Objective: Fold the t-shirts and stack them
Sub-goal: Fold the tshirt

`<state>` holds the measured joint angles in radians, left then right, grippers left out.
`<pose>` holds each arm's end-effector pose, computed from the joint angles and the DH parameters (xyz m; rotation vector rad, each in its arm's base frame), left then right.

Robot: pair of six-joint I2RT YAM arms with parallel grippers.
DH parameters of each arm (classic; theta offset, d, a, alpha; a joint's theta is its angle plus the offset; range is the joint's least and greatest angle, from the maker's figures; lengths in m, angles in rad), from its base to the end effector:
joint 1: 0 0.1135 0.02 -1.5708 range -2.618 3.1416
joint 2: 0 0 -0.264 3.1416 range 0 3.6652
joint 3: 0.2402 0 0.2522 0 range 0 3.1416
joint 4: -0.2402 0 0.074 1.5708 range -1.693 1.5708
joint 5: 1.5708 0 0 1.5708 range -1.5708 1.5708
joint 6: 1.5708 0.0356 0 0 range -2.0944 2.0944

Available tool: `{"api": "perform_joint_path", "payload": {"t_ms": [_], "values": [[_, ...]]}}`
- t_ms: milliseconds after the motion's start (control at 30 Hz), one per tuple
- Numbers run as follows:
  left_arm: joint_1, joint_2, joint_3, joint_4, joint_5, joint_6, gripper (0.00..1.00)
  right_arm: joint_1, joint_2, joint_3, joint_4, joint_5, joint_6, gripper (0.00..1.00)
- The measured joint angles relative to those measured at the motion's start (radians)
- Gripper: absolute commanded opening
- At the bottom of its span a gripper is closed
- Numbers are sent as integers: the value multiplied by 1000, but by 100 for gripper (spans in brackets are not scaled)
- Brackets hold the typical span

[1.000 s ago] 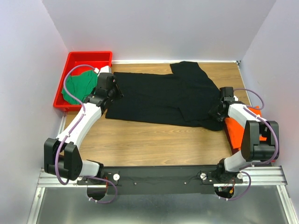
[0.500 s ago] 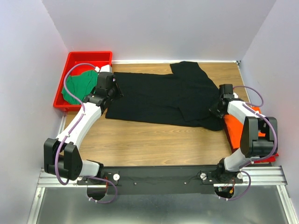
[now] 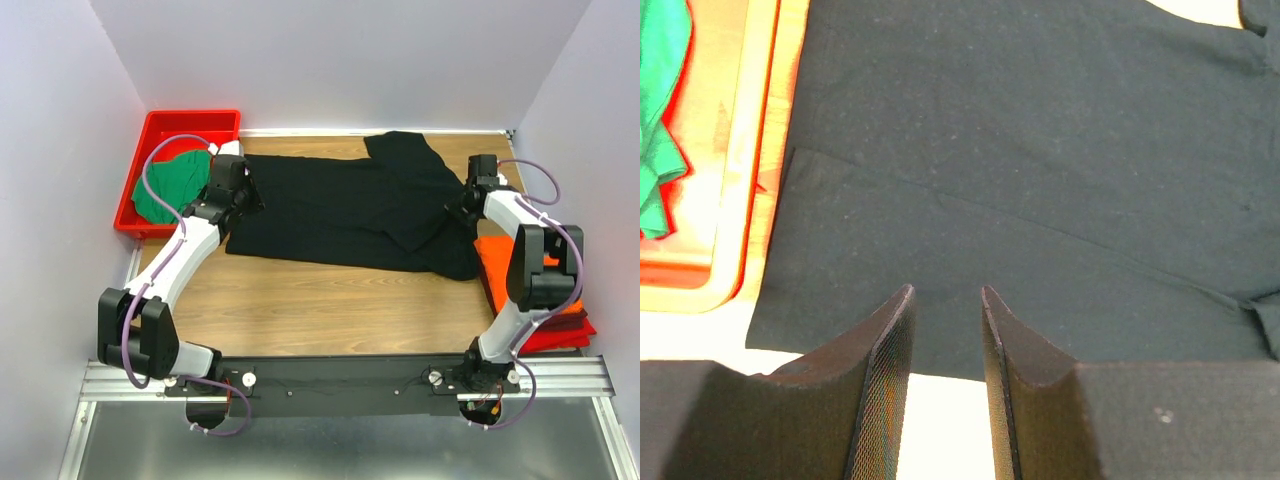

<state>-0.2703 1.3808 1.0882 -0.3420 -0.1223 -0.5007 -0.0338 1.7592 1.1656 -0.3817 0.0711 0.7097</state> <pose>0.2999 -0.0786 0.2947 -0.3226 2.1921 -0.2954 0.3672 -0.0149 0.1949 0.9528 2.3671 0.1740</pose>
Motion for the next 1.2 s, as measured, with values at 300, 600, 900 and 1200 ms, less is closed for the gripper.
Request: {"api": "perform_joint_path", "payload": {"t_ms": [300, 600, 900, 1200], "values": [[0, 29, -25, 26, 1, 26, 40, 0, 184, 200, 18, -34, 35, 1], [0, 43, -26, 29, 5, 40, 39, 0, 271, 277, 24, -65, 50, 16], [0, 43, -33, 35, 19, 45, 39, 0, 279, 319, 48, -83, 26, 61], [0, 43, -36, 42, 32, 47, 39, 19, 107, 145, 56, -75, -7, 59]]}}
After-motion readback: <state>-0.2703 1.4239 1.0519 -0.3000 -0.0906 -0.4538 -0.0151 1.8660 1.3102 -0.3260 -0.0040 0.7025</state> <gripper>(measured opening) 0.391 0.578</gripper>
